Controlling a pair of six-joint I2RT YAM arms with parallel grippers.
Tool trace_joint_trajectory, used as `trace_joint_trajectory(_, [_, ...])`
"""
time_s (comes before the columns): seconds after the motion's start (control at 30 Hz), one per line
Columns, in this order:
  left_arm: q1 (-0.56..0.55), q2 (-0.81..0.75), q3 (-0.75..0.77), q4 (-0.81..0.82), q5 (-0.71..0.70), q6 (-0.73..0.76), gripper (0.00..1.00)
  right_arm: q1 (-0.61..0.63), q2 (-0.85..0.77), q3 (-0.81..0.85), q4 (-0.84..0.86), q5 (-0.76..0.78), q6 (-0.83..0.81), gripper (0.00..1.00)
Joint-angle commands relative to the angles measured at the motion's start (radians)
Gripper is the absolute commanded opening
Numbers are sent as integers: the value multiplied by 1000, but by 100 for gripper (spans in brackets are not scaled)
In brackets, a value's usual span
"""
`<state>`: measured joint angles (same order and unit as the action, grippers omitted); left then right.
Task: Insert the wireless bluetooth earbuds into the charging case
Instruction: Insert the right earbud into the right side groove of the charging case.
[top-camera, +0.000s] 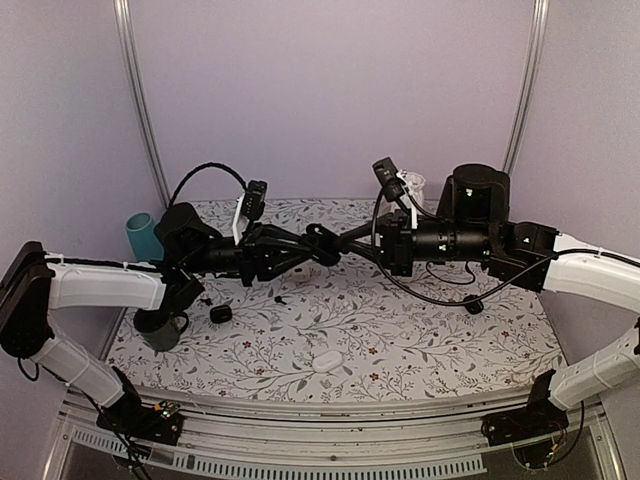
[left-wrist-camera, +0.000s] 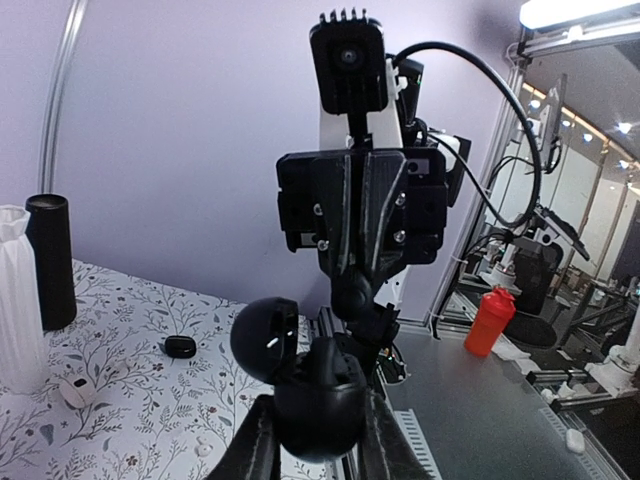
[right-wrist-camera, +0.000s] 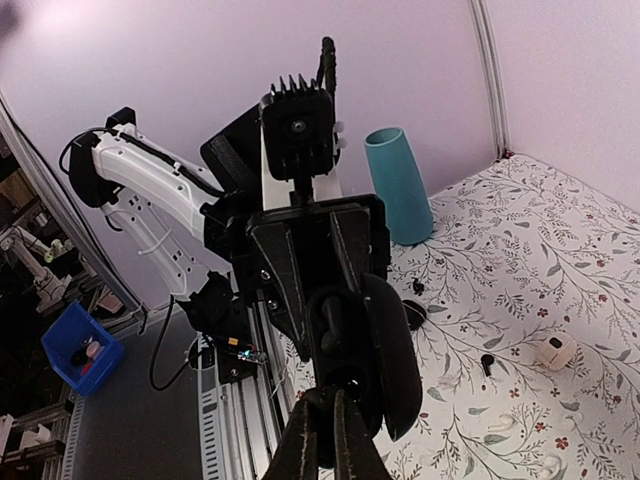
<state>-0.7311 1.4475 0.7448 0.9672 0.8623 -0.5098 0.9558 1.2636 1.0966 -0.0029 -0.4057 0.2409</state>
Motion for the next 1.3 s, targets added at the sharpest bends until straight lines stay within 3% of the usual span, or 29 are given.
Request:
trace_joint_trajectory(0.0, [-15,9,35,21,25,-4,0,17,16,44,-16,4,-31,4])
trace_joint_trajectory(0.7, [-40,-3,59,14,23,-10,0,53,55,67,-65,76,-58,4])
trace_joint_trajectory(1.27, [-40,-13,51,117,23,-77,0,71,70,79,-118,144,-92,5])
